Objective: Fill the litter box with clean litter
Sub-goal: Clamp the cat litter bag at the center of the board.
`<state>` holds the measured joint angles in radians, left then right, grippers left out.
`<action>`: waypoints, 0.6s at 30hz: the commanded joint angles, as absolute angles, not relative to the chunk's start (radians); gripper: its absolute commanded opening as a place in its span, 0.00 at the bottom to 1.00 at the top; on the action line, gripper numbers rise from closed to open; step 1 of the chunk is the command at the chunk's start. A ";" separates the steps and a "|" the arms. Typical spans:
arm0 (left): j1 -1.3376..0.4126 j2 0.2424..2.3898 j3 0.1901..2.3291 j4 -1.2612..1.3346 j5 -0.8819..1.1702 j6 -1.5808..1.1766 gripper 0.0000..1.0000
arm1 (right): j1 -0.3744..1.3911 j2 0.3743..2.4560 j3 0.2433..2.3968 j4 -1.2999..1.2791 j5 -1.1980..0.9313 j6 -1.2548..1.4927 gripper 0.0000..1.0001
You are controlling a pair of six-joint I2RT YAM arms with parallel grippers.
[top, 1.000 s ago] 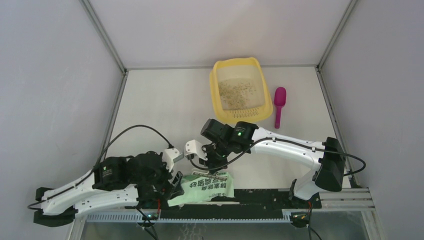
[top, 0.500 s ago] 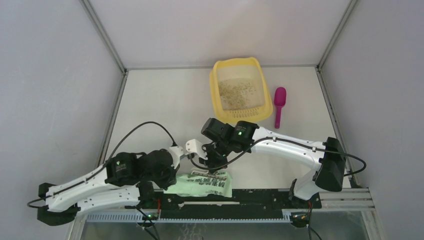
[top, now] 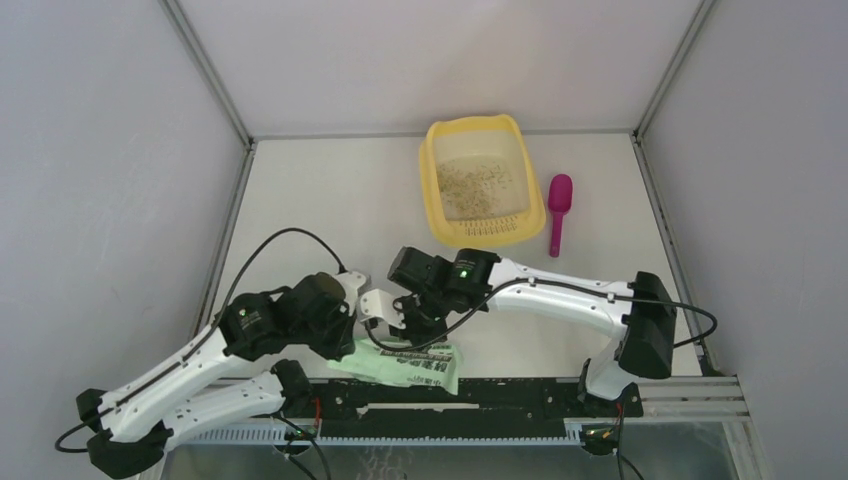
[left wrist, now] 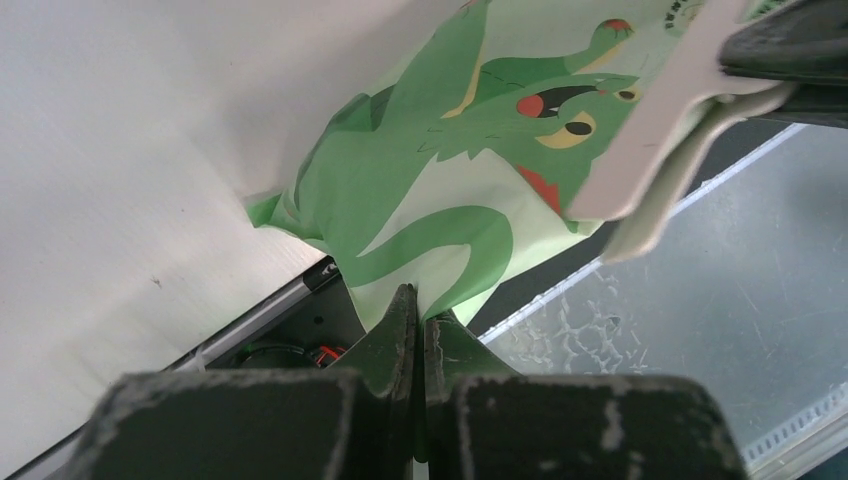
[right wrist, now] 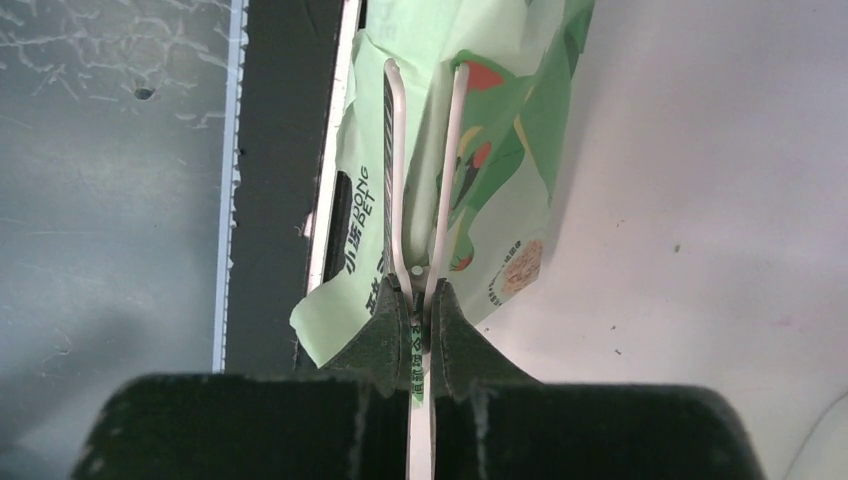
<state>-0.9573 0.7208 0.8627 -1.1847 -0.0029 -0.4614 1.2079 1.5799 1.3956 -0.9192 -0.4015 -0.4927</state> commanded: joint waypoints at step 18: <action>-0.936 0.669 1.006 -1.096 -0.013 -0.398 0.00 | 1.255 1.774 1.616 -1.151 -0.128 -0.442 0.00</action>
